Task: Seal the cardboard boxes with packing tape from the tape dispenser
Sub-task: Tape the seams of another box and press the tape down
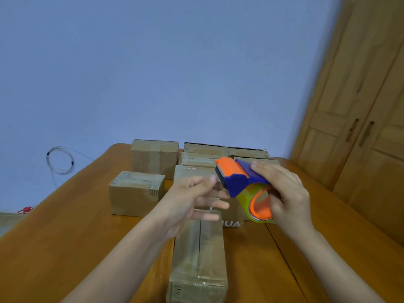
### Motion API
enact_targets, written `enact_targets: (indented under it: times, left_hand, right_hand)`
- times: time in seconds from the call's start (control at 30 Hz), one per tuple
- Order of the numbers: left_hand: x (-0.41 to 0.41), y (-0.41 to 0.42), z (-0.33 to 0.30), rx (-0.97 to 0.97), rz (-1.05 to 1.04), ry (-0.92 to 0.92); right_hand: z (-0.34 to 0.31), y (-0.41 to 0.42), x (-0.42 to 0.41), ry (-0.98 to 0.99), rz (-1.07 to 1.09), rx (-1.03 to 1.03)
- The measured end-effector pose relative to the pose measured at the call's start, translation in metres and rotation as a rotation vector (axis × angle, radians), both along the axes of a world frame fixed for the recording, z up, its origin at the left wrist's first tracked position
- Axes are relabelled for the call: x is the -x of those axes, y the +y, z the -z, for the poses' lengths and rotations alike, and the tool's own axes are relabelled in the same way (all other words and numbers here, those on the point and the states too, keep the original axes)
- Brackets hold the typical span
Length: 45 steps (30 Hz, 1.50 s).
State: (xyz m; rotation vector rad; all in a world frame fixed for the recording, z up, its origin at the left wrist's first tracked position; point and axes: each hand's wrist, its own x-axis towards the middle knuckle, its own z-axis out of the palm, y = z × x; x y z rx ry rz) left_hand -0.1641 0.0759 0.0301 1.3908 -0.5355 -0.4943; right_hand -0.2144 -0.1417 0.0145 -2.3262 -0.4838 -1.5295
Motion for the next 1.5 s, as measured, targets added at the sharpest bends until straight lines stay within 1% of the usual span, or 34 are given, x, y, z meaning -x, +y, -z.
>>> enact_targets:
  times: [0.13,0.37,0.53,0.63,0.8,0.83,0.97,1.07,1.2,1.27,1.37,1.5]
  left_hand:
    - [0.000,-0.005,0.002,0.015,-0.055,0.029]
    - [-0.008,-0.007,0.004,-0.082,-0.117,0.119]
    - [-0.014,-0.012,0.007,-0.092,-0.222,0.192]
    - [-0.018,-0.013,0.011,-0.096,-0.217,0.212]
    - [-0.029,-0.010,0.015,-0.125,-0.218,0.208]
    - [-0.032,-0.009,0.015,-0.136,-0.220,0.203]
    - [-0.043,-0.005,0.013,-0.221,-0.256,0.123]
    - [-0.053,-0.005,0.012,-0.281,-0.307,0.085]
    - [-0.059,-0.004,0.008,-0.288,-0.300,0.106]
    - [-0.059,-0.007,0.006,-0.312,-0.292,0.086]
    - [-0.060,-0.011,0.005,-0.381,-0.330,0.038]
    - [-0.064,-0.011,0.004,-0.395,-0.316,0.048]
  right_hand:
    - [0.000,0.000,0.004,-0.006,0.030,0.032]
    - [0.011,-0.008,-0.005,0.011,0.072,0.125]
    - [0.015,-0.007,-0.010,0.045,0.125,0.180]
    - [0.018,-0.009,-0.013,0.065,0.120,0.185]
    - [0.025,-0.011,-0.024,0.068,0.092,0.193]
    - [0.026,-0.012,-0.027,0.073,0.101,0.218]
    - [0.025,-0.017,-0.037,0.092,0.164,0.425]
    - [0.023,-0.018,-0.043,0.123,0.177,0.499]
    - [0.024,-0.017,-0.047,0.269,0.175,0.469]
    - [0.022,-0.015,-0.047,0.313,0.173,0.446]
    - [0.019,-0.013,-0.046,0.303,0.191,0.467]
    - [0.018,-0.016,-0.045,0.295,0.218,0.512]
